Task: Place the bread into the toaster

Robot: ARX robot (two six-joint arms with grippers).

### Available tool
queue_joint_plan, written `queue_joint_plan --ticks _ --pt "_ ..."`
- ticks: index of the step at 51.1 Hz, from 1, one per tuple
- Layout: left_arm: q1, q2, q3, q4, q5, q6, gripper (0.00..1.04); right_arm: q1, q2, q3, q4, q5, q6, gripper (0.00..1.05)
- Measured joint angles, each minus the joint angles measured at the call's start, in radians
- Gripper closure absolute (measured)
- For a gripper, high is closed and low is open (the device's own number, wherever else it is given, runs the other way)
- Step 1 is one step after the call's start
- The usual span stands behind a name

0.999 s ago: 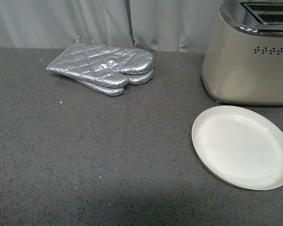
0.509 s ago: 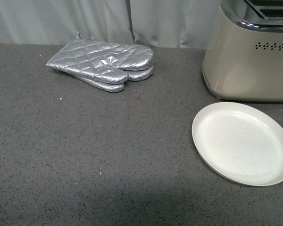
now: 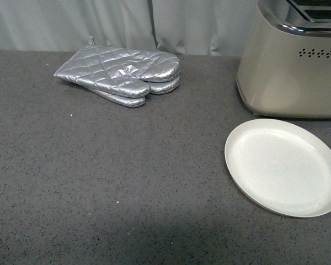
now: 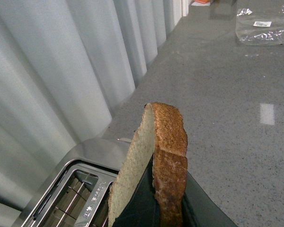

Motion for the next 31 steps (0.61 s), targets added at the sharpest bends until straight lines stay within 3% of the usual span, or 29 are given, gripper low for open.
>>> queue_joint_plan --ticks 5,31 --pt "0.000 0.000 0.000 0.000 0.000 0.000 0.07 -0.009 0.003 0.003 0.050 -0.005 -0.008 1.03" --pt "0.000 0.000 0.000 0.000 0.000 0.000 0.07 0.008 0.045 0.049 -0.055 -0.001 0.061 1.03"
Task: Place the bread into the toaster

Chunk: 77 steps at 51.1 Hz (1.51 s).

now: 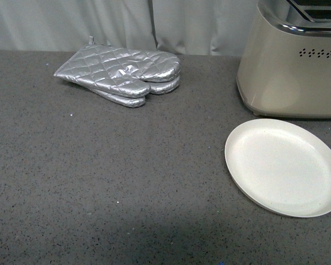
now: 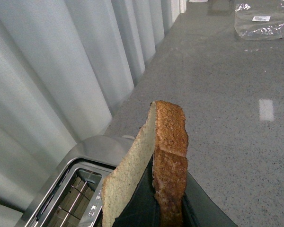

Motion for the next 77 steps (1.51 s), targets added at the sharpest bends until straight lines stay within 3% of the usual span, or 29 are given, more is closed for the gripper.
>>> queue_joint_plan --ticks 19,43,56,65,69,71,73,77 --pt "0.000 0.000 0.000 0.000 0.000 0.000 0.07 0.010 0.009 0.011 -0.037 -0.003 0.046 1.02" --pt "0.000 0.000 0.000 0.000 0.000 0.000 0.07 0.029 0.000 0.022 -0.051 -0.032 0.040 0.08" --pt "0.000 0.000 0.000 0.000 0.000 0.000 0.07 0.040 -0.127 -0.057 -0.002 -0.048 0.021 0.09" --pt "0.000 0.000 0.000 0.000 0.000 0.000 0.07 0.114 -0.460 -0.440 0.291 -0.120 -0.144 0.09" --pt "0.000 0.000 0.000 0.000 0.000 0.000 0.07 0.191 -0.652 -0.673 0.303 -0.157 -0.187 0.09" --pt "0.000 0.000 0.000 0.000 0.000 0.000 0.07 0.217 -0.756 -0.814 0.365 -0.244 -0.253 0.12" --pt "0.000 0.000 0.000 0.000 0.000 0.000 0.07 0.225 -0.883 -1.006 0.628 -0.468 -0.417 0.21" --pt "0.000 0.000 0.000 0.000 0.000 0.001 0.07 0.254 -1.137 -1.287 0.919 -0.664 -0.716 0.35"
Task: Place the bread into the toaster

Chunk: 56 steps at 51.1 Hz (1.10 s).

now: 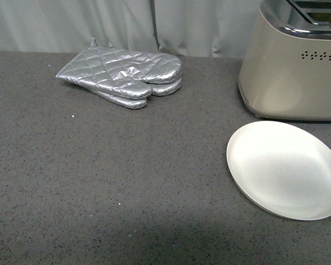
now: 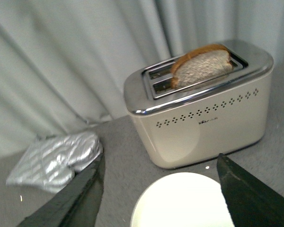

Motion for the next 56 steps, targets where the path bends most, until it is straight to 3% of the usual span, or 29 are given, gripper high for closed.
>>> queue_joint_plan --ticks 3,5,10,17,22,27,36,56 --pt "0.000 0.000 0.000 -0.001 0.000 0.000 0.07 0.000 -0.354 -0.195 -0.136 -0.080 -0.230 0.49" --pt "0.000 -0.001 0.000 -0.001 -0.002 0.000 0.07 -0.074 -0.546 -0.263 -0.251 -0.158 -0.310 0.58" --pt "0.000 -0.001 0.000 -0.002 0.002 0.001 0.07 -0.283 -0.793 -0.269 -0.355 -0.346 -0.396 0.81" --pt "0.000 -0.001 0.000 -0.002 0.000 0.001 0.07 -0.342 -0.812 -0.269 -0.363 -0.387 -0.422 1.04" --pt "0.000 -0.001 0.000 -0.002 -0.001 0.000 0.07 -0.438 -0.823 -0.270 -0.376 -0.527 -0.434 1.04" --pt "0.000 -0.001 0.000 -0.002 -0.001 0.001 0.07 -0.488 -0.824 -0.270 -0.377 -0.531 -0.434 1.04" --pt "0.000 -0.001 0.000 -0.002 0.000 0.001 0.07 -0.492 -0.825 -0.270 -0.377 -0.538 -0.435 1.04" --pt "0.000 -0.001 0.000 -0.002 0.000 0.001 0.07 -0.494 -0.825 -0.270 -0.377 -0.540 -0.437 0.38"
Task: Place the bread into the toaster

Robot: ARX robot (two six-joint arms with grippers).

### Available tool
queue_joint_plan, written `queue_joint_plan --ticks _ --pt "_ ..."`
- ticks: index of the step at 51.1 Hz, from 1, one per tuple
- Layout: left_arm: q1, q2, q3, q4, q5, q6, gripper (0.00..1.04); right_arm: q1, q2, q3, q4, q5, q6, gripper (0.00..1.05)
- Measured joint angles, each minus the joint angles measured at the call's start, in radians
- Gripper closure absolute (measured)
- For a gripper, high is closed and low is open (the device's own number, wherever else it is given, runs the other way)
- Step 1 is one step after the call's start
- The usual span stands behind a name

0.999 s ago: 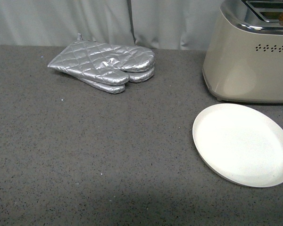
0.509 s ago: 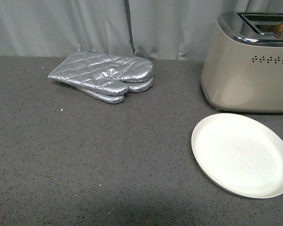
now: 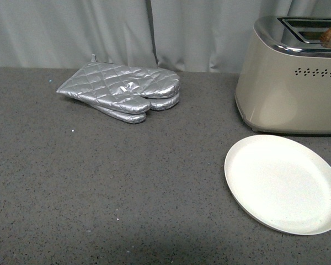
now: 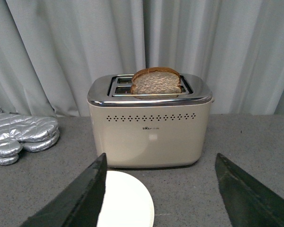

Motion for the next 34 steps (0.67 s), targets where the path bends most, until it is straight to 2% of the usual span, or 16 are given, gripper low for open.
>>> queue_joint_plan --ticks 5,7,9,12,34 --pt "0.000 0.000 0.000 0.000 0.000 0.000 0.07 0.000 0.000 0.000 0.000 0.000 0.000 0.24" --pt "0.000 0.000 0.000 0.000 0.000 0.000 0.07 0.000 0.000 0.000 0.000 0.000 0.000 0.14" --pt "0.000 0.000 0.000 0.000 0.000 0.000 0.07 0.000 0.000 0.000 0.000 0.000 0.000 0.08" --pt "0.000 0.000 0.000 0.000 0.000 0.000 0.07 0.000 0.000 0.000 0.000 0.000 0.000 0.10" --pt "0.000 0.000 0.000 0.000 0.000 0.000 0.07 0.000 0.000 0.000 0.000 0.000 0.000 0.09"
